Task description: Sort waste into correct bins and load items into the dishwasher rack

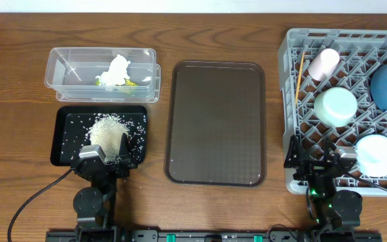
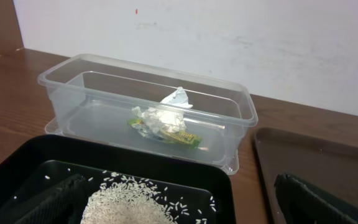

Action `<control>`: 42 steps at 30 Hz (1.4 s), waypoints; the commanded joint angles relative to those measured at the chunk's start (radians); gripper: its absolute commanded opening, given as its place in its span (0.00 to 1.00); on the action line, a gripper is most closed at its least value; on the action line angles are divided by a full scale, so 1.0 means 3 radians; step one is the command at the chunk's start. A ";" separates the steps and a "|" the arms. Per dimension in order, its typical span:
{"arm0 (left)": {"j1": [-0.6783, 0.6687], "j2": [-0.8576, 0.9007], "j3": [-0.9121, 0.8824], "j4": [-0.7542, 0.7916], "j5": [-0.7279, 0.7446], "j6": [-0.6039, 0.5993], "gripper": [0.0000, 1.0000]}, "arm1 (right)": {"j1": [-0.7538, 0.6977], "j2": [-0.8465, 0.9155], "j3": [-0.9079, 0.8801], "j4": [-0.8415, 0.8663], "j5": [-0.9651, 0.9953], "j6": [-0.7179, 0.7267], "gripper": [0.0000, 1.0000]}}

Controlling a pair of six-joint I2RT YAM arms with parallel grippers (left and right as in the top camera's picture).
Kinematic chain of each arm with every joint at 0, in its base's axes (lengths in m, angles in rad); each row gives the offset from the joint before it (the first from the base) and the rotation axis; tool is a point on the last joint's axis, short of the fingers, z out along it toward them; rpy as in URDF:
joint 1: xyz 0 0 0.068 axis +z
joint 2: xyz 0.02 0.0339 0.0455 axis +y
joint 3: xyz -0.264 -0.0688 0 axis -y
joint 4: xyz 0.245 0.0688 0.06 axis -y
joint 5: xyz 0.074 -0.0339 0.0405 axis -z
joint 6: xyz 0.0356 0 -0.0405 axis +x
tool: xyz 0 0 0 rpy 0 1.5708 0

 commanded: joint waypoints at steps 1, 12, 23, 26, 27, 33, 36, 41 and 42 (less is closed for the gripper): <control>0.0014 -0.0020 -0.0079 -0.0094 -0.0027 0.0029 0.98 | -0.0085 -0.0033 -0.0072 0.0094 0.0221 0.0029 0.99; 0.0014 -0.0020 -0.0079 -0.0094 -0.0027 0.0029 0.98 | -0.0090 -0.0033 -0.0090 0.0114 0.0084 -0.0721 0.99; 0.0014 -0.0020 -0.0079 -0.0094 -0.0027 0.0029 0.98 | -0.0090 -0.0033 -0.0090 0.0100 0.0097 -0.1061 0.99; 0.0014 -0.0020 -0.0079 -0.0094 -0.0027 0.0029 0.98 | -0.0090 -0.0033 -0.0090 0.0099 0.0097 -0.1226 0.99; 0.0014 -0.0020 -0.0079 -0.0094 -0.0027 0.0029 0.98 | -0.0090 -0.0033 -0.0090 0.0100 0.0097 -0.1349 0.99; 0.0014 -0.0020 -0.0079 -0.0094 -0.0027 0.0029 0.98 | -0.0090 -0.0033 -0.0090 0.0099 0.0097 -0.1517 0.99; 0.0014 -0.0020 -0.0079 -0.0095 -0.0027 0.0029 0.98 | -0.0090 -0.0033 -0.0090 0.0099 0.0093 -0.1516 0.99; 0.0014 -0.0020 -0.0079 -0.0094 -0.0027 0.0029 0.98 | -0.0090 -0.0033 -0.0090 0.0103 0.0083 -0.1517 0.99; 0.0014 -0.0020 -0.0079 -0.0094 -0.0027 0.0029 0.98 | -0.0090 -0.0033 -0.0090 0.0103 0.0084 -0.1517 0.99</control>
